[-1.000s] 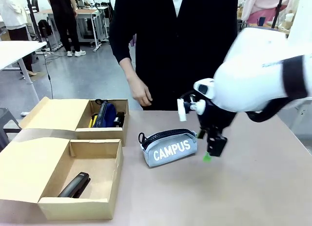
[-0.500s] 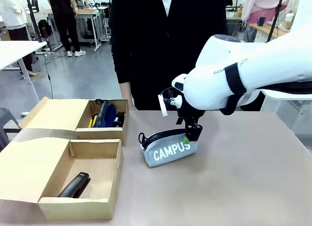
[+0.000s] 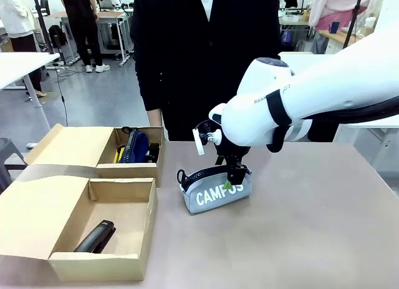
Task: Place items inside the box.
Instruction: Pick up a Pencil pouch or Stapler and place it inside the Mailer Box closest to the robot.
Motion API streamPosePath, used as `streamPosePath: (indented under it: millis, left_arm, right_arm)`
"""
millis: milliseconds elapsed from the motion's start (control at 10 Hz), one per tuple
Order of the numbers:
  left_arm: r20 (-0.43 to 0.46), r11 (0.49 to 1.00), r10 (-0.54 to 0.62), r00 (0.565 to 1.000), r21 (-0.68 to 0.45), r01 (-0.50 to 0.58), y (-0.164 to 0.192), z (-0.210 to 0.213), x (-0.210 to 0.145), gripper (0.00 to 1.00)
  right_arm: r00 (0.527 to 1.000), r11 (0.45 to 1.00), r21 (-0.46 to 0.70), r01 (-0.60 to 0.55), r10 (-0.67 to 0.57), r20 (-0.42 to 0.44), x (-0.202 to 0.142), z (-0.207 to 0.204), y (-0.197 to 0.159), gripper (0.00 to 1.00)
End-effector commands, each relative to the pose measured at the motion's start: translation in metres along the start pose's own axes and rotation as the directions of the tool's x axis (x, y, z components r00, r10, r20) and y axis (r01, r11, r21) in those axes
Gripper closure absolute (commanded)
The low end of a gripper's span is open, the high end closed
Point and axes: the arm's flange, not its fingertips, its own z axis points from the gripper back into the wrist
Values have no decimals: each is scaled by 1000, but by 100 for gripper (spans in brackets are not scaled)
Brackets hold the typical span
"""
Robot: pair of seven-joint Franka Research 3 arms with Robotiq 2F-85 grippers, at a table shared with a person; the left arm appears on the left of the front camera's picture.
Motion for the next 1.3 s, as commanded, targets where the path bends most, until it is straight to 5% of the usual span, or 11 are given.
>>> streamPosePath:
  millis: [0,300,400,500,600,800,900,1100,1200]
  left_arm:
    - [5,1000,-13,1000,-23,13,-1,0,-1,0]
    - [5,1000,-13,1000,-23,13,-1,0,-1,0]
    - [5,1000,-13,1000,-23,13,-1,0,-1,0]
    - [5,1000,-13,1000,-23,13,-1,0,-1,0]
    - [5,1000,-13,1000,-23,13,-1,0,-1,0]
    - [5,1000,-13,1000,-23,13,-1,0,-1,0]
    - [5,1000,-13,1000,-23,13,-1,0,-1,0]
    - [5,1000,-13,1000,-23,13,-1,0,-1,0]
    - [5,1000,-13,1000,-23,13,-1,0,-1,0]
  right_arm:
    - [1000,1000,10,-15,15,-13,1,-11,-12,0]
    - [1000,997,73,-13,14,-20,1,-18,-12,0]
    - [999,995,95,-31,34,-33,0,-18,-10,56]
    - [999,994,106,-28,31,-29,0,-19,-10,56]
    - [999,993,114,-28,32,-30,0,-18,-9,100]
    - [999,992,125,-34,35,-7,2,-16,-5,100]
    - [1000,991,129,-30,31,-1,2,-13,-2,83]
    - [999,989,144,-34,33,7,2,-9,3,100]
    - [1000,985,173,-4,1,14,4,-5,6,100]
